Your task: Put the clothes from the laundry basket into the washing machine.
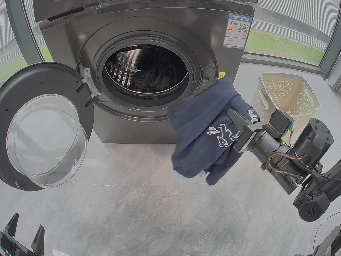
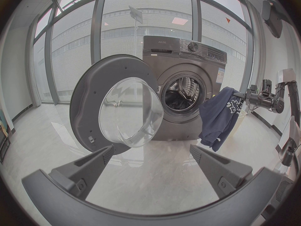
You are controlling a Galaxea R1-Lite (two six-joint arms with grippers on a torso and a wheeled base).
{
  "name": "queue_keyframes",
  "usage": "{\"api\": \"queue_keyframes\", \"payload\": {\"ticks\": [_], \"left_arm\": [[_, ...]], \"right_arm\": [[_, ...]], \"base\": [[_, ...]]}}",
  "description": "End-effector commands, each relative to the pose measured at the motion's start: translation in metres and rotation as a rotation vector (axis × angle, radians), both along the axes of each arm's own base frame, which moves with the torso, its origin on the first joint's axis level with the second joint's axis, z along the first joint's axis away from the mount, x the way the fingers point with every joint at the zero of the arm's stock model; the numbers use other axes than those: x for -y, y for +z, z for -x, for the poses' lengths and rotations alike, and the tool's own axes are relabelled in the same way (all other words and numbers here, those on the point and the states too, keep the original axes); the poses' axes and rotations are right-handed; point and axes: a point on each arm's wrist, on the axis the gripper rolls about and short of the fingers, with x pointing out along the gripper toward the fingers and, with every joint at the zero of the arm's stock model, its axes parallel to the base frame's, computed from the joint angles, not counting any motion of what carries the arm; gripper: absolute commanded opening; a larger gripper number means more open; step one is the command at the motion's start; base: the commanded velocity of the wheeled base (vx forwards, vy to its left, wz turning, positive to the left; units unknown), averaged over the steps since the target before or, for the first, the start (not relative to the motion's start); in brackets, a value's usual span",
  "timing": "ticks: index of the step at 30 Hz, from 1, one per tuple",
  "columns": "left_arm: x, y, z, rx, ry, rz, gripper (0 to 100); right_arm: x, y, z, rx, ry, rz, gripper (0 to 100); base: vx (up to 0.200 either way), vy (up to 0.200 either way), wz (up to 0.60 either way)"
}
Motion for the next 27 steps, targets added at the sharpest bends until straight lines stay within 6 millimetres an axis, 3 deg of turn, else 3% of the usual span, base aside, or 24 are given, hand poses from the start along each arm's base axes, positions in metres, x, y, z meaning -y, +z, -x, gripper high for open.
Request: {"api": "queue_keyframes", "payload": {"ticks": [1, 7, 19, 27], "left_arm": [[0.0, -0.0043, -0.0002, -0.003, 0.0, 0.001, 100], [0.0, -0.0043, -0.0002, -0.003, -0.002, 0.001, 100], [0.0, -0.0043, -0.0002, -0.003, 0.0, -0.001, 100], [0.0002, -0.0049, -0.0003, -0.002, -0.002, -0.051, 100]], "right_arm": [[0.0003, 0.0, -0.0003, 0.0, -0.002, 0.0, 0], [0.0006, -0.002, -0.0006, -0.007, -0.003, 0.004, 0], [0.0001, -0.0058, -0.0013, -0.018, -0.002, 0.011, 0], [0.0002, -0.0065, -0.001, -0.02, 0.0, 0.013, 0]], "base": [[0.0, 0.0, 0.0], [0.0, 0.0, 0.0], [0.0, 0.2, 0.0], [0.0, 0.0, 0.0]]}}
